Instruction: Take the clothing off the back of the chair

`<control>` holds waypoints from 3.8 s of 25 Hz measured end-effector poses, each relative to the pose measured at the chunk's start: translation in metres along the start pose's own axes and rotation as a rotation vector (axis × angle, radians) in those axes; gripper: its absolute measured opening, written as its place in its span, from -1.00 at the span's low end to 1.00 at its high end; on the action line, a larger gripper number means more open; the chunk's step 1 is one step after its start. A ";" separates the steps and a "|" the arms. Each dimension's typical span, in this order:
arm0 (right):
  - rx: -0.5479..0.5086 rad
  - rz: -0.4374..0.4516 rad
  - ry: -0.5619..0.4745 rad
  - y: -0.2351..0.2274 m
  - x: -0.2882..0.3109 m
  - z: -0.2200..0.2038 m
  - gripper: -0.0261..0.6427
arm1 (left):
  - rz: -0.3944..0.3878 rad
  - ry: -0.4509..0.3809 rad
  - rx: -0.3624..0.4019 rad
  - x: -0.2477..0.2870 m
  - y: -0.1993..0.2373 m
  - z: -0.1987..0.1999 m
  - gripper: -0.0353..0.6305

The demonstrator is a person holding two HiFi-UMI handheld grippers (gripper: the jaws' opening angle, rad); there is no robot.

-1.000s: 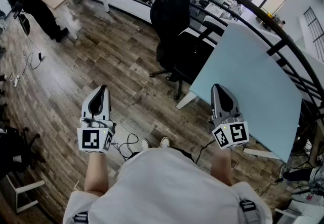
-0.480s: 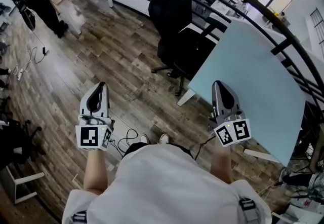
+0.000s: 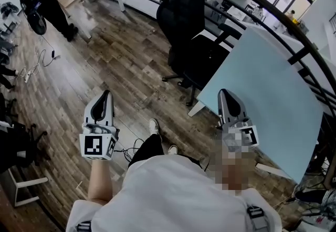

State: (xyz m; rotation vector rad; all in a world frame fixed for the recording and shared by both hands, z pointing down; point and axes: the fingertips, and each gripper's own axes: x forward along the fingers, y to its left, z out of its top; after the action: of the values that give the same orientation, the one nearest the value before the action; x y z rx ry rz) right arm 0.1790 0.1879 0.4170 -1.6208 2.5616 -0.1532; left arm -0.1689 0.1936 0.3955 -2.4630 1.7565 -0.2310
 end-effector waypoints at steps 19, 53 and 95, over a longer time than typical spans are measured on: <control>-0.044 -0.083 0.055 -0.045 0.226 0.018 -0.86 | -0.145 0.024 -0.209 0.235 0.110 -0.036 -0.81; 0.011 -0.128 -0.001 -0.166 0.331 0.027 -0.86 | -0.423 -0.131 -0.108 0.443 0.055 0.089 -0.44; 0.092 -0.286 -0.005 -0.228 0.296 0.009 -0.86 | -0.560 0.470 0.755 0.724 -0.037 0.097 0.88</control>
State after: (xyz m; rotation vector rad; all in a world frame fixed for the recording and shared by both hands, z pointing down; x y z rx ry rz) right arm 0.2584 -0.1771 0.4303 -1.9390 2.2686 -0.2847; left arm 0.1151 -0.4793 0.3508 -2.3047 0.7539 -1.3227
